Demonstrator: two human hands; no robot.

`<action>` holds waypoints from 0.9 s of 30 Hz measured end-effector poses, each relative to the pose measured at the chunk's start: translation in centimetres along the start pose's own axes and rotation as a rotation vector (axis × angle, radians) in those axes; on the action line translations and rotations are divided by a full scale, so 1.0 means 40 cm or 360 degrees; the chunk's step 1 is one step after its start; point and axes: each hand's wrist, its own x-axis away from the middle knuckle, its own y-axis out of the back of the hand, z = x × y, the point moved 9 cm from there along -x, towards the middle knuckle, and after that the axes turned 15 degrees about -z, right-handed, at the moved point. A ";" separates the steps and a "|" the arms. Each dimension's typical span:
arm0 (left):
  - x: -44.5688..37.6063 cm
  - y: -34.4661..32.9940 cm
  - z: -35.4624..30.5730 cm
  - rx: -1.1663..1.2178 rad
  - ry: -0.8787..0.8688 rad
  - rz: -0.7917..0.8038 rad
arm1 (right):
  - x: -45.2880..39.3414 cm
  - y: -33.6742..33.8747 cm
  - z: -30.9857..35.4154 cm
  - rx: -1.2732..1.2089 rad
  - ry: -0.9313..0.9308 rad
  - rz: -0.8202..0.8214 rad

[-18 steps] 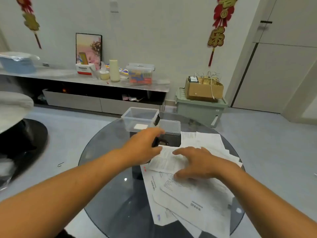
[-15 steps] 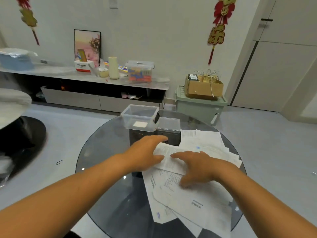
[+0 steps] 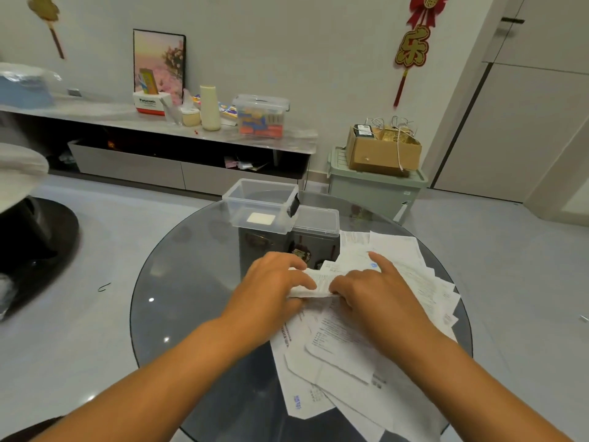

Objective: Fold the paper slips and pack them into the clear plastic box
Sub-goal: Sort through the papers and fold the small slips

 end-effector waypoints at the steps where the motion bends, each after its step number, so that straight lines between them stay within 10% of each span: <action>1: -0.003 0.023 -0.009 -0.0063 -0.0089 -0.0149 | 0.004 0.011 0.019 -0.0014 0.0044 -0.0073; 5: 0.007 0.078 0.015 -0.0151 -0.0197 -0.0378 | 0.036 0.045 0.061 -0.0317 0.0083 -0.0104; 10: 0.030 0.062 0.153 0.0492 0.0189 -0.0064 | 0.041 0.007 -0.014 -0.0764 -0.0144 -0.0036; 17: 0.065 0.071 0.115 -0.0186 -0.0203 0.0161 | 0.043 -0.035 0.041 -0.0748 -0.0010 0.0053; 21: 0.106 0.054 0.137 -0.0148 0.0211 0.0528 | 0.039 -0.047 0.046 -0.1242 -0.0371 0.0194; 27: 0.119 0.059 0.231 0.0381 0.0900 0.0408 | -0.001 -0.080 0.033 -0.1322 -0.0742 -0.0045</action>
